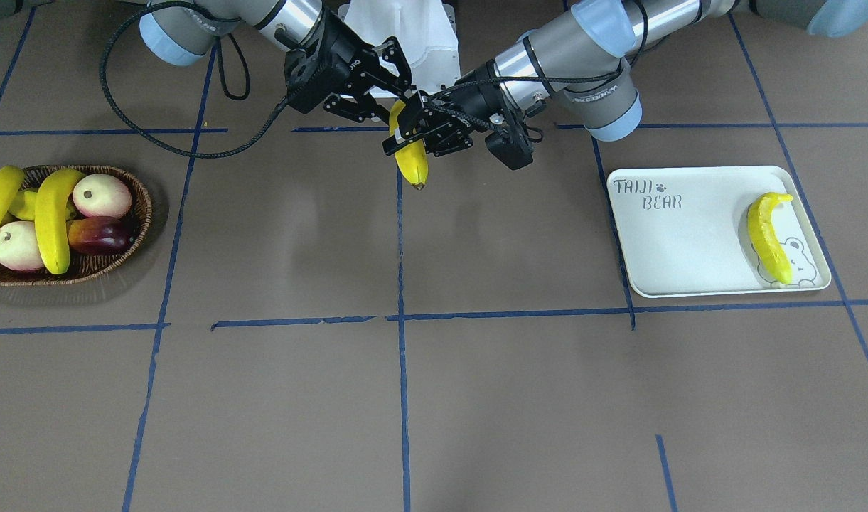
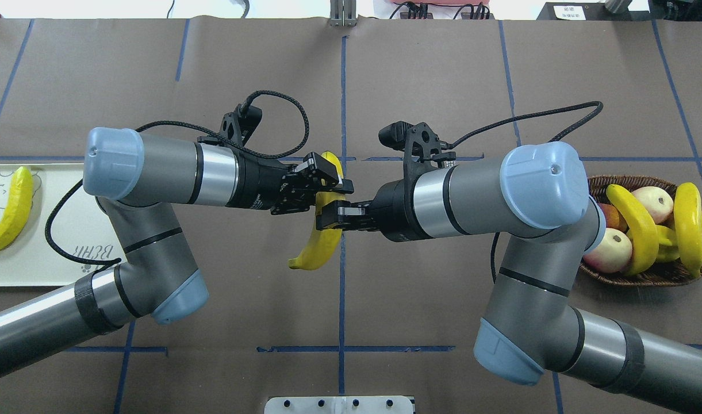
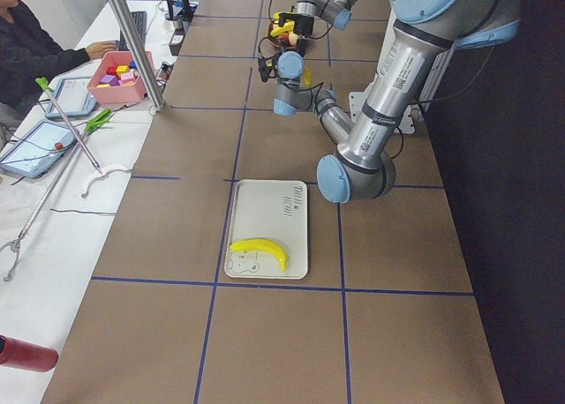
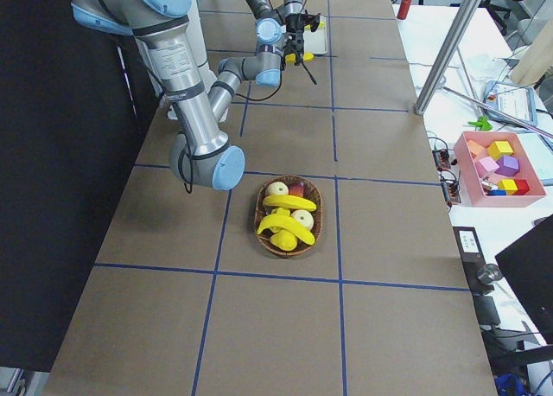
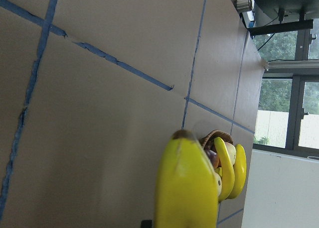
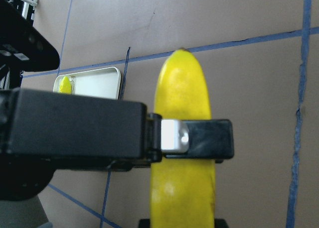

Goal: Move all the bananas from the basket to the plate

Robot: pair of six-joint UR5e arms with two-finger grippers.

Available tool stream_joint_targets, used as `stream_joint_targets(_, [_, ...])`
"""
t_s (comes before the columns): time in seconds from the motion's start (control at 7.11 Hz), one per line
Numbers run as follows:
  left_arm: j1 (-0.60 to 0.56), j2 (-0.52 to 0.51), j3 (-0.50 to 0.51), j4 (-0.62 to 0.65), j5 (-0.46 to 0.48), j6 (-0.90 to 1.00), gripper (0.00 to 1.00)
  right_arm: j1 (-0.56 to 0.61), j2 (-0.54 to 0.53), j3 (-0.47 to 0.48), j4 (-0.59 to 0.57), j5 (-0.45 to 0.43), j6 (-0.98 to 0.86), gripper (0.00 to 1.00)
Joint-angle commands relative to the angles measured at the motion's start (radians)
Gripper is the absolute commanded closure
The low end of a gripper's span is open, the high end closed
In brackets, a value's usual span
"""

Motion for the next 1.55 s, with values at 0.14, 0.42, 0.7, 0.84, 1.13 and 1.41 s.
stream_joint_targets(0.14, [-0.017, 0.001, -0.010, 0.052, -0.001, 0.001, 1.00, -0.010, 0.000, 0.011, -0.003, 0.000, 0.012, 0.00])
stream_joint_targets(0.42, [-0.058, 0.001, -0.015, 0.165, -0.005, -0.002, 1.00, 0.008, -0.025, 0.057, -0.008, 0.022, 0.012, 0.00])
stream_joint_targets(0.7, [-0.174, 0.079, -0.073, 0.359, -0.057, 0.002, 1.00, 0.037, -0.141, 0.133, -0.012, 0.028, 0.012, 0.00])
stream_joint_targets(0.84, [-0.224, 0.137, -0.160, 0.505, -0.071, 0.080, 1.00, 0.074, -0.185, 0.172, -0.060, 0.028, 0.012, 0.00])
stream_joint_targets(1.13, [-0.238, 0.414, -0.314, 0.687, -0.056, 0.383, 1.00, 0.178, -0.212, 0.258, -0.356, 0.033, -0.020, 0.00])
stream_joint_targets(1.41, [-0.243, 0.585, -0.277, 0.693, 0.013, 0.561, 1.00, 0.231, -0.271, 0.261, -0.529, 0.036, -0.293, 0.00])
